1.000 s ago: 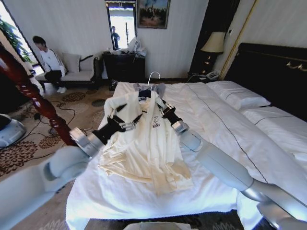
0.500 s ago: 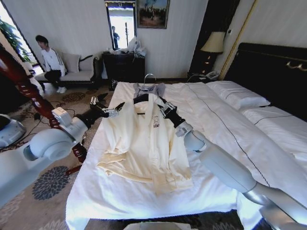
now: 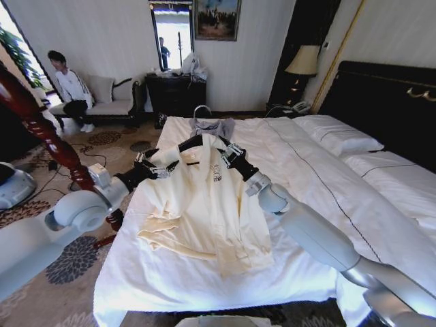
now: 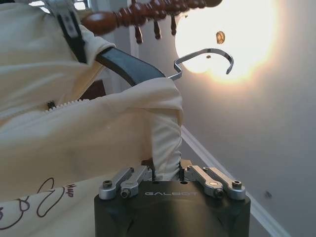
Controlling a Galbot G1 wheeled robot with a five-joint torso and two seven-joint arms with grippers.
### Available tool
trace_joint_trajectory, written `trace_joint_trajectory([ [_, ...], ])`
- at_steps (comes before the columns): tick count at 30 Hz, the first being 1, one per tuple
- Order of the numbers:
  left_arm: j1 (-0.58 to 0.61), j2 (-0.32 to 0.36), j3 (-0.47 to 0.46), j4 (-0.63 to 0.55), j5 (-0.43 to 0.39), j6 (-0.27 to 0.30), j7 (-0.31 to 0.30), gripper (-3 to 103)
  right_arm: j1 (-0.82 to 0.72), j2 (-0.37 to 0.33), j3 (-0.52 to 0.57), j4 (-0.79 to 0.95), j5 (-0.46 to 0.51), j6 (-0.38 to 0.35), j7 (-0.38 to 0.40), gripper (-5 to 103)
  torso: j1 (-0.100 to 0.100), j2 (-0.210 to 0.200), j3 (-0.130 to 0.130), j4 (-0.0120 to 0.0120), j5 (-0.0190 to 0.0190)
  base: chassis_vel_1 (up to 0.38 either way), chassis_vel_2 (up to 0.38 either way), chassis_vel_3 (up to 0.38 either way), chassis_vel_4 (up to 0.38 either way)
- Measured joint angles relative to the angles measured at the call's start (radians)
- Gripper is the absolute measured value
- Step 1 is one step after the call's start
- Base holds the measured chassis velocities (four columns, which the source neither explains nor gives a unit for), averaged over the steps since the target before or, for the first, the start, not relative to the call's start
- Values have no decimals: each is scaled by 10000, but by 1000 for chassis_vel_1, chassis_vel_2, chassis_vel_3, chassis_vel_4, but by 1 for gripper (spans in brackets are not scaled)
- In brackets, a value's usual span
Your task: Pick up the clothes from the bed and hang them on the clothes hanger.
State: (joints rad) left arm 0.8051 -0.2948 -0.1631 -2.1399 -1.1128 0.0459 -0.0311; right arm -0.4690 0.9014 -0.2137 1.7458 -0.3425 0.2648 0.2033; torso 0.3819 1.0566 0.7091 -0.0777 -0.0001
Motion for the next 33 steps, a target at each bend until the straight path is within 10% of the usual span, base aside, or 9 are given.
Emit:
trace_joint_trajectory([
  [15,378,25,364,-624,23,11,168,28,791,332,-360,-594,-942,1281,-164,24,0,0,0,0,2,0,0,0,0],
  [33,524,-322,392,-461,420,-404,-132,24,1150,311,-446,-764,-675,1725,-408,25,0,0,0,-3,1,0,0,0,0],
])
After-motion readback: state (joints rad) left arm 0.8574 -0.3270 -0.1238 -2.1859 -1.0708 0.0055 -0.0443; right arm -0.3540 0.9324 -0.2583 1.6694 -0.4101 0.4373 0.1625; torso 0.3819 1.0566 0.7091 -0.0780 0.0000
